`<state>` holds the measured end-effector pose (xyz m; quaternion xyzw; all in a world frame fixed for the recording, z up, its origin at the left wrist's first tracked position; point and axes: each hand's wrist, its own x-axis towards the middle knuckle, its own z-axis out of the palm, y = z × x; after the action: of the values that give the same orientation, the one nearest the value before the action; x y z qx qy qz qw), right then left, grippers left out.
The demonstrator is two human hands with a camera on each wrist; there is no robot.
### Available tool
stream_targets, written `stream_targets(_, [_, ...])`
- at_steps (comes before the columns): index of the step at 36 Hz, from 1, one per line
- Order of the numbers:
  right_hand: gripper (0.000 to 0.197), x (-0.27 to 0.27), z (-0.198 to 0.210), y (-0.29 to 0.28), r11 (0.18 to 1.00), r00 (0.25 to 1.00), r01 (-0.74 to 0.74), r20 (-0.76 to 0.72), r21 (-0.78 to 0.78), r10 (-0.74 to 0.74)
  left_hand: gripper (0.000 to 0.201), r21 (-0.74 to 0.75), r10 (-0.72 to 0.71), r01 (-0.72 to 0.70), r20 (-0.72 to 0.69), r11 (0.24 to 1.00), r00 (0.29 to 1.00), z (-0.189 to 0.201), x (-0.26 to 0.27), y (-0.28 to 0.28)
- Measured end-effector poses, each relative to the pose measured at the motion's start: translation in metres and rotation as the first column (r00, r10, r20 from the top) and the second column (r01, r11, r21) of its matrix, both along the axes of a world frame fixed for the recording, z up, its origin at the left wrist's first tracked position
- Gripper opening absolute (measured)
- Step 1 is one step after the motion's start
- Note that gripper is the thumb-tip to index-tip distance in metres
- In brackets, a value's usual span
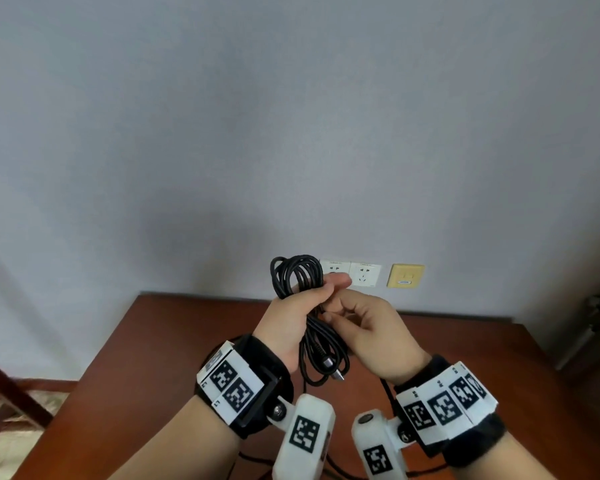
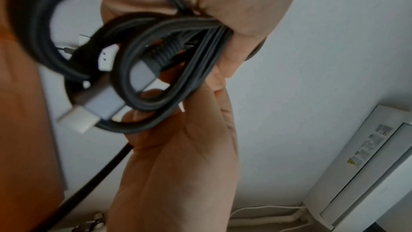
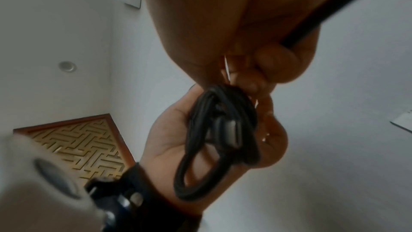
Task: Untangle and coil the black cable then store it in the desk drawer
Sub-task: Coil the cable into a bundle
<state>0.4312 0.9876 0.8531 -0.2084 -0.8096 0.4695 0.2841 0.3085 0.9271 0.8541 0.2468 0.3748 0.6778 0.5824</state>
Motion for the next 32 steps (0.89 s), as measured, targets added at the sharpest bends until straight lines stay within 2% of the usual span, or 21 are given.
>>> stream_targets(5, [0.016,-0.003,0.002,0.003,0.998,0.998,-0.031,0.044,-0.062,0.034,0.044,-0.003,-0.046,0.046,-0.009,0.999,0.999,-0.001,0.0,-0.002])
stream_targets(10, [0.015,-0.005,0.005,0.005,0.967,0.999,-0.037,0.019,-0.252,0.043,0.023,-0.014,-0.018,0.019,0.063,1.0,0.998,0.001,-0.001,-0.002])
stream_targets(15, [0.033,0.001,-0.005,0.013,0.952,0.992,0.086,0.115,-0.294,-0.054,0.02,0.063,0.115,-0.129,0.186,0.99,0.976,0.01,-0.004,-0.002])
stream_targets(17, [0.035,0.007,-0.012,0.014,0.934,0.993,0.062,0.116,-0.351,-0.023,0.014,0.107,0.178,-0.209,0.245,0.972,0.953,0.017,-0.011,-0.002])
stream_targets(19, [0.034,0.014,-0.018,0.017,0.923,0.992,0.034,0.124,-0.382,0.014,0.018,0.106,0.246,-0.286,0.286,0.952,0.926,0.021,-0.022,-0.002])
stream_targets(24, [0.035,0.026,-0.028,0.025,0.94,0.979,0.142,0.185,-0.309,-0.087,0.019,0.083,0.271,-0.31,0.31,0.947,0.911,0.022,-0.042,-0.005])
stream_targets(29, [0.044,0.029,-0.033,0.034,0.95,0.924,0.256,0.333,-0.177,-0.187,0.022,0.06,0.28,-0.307,0.275,0.95,0.92,0.017,-0.043,-0.004])
stream_targets(32, [0.031,0.032,-0.033,0.038,0.969,0.936,0.223,0.3,-0.106,-0.183,0.021,0.034,0.291,-0.308,0.238,0.951,0.927,0.013,-0.047,-0.003])
